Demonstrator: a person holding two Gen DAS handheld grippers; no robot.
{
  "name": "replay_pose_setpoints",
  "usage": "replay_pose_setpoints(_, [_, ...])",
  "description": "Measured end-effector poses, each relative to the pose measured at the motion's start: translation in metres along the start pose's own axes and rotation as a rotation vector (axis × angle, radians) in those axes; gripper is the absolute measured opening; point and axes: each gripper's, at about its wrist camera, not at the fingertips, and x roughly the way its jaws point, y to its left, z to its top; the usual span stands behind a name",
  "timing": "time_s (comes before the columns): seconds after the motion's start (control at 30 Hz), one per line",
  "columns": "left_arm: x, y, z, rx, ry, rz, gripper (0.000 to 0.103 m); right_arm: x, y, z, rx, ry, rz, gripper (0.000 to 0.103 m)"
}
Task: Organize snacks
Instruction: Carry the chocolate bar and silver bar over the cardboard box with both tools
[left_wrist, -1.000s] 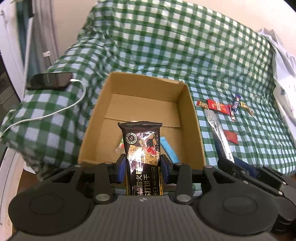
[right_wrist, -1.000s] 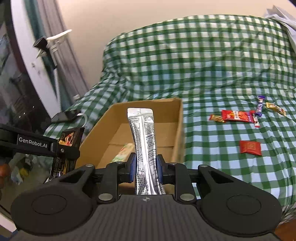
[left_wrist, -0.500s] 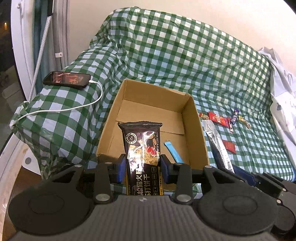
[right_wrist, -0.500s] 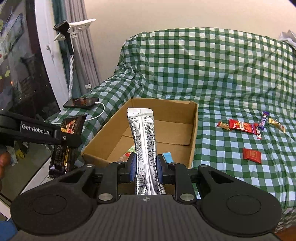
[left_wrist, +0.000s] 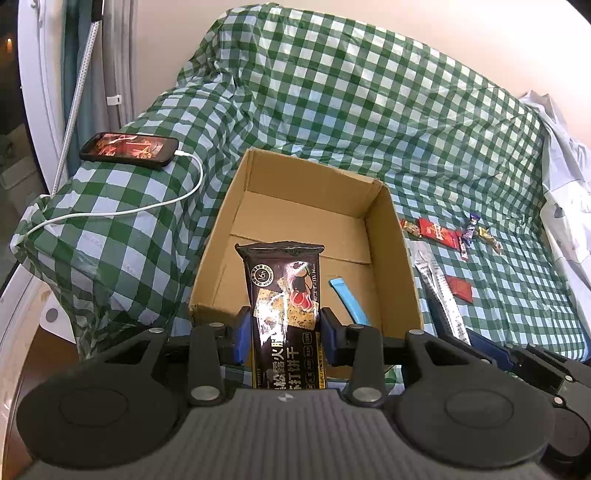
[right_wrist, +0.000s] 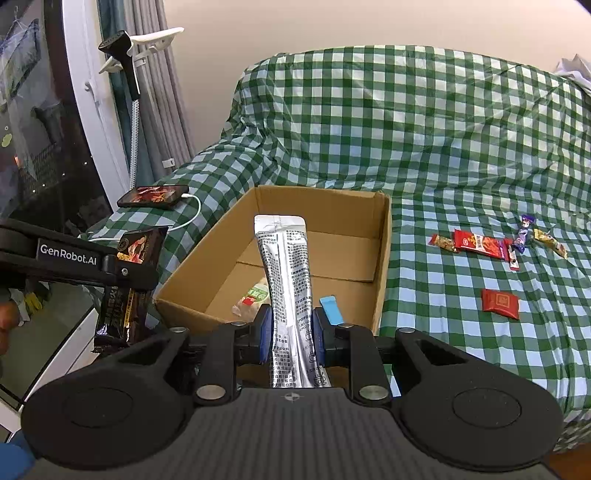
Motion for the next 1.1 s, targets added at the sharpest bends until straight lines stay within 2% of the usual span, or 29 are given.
replay_pose_setpoints(0.77, [0.033, -0.006, 0.024, -0.001, 0.034, 0.004, 0.042, 0.036, -0.014, 0.015, 0.015, 0.039, -0.022, 0.024])
replay_pose_setpoints(1.1, [0.054, -0.014, 0.048, 0.011, 0.022, 0.009, 0.042, 0.053, -0.018, 0.025, 0.023, 0.04, -0.024, 0.024])
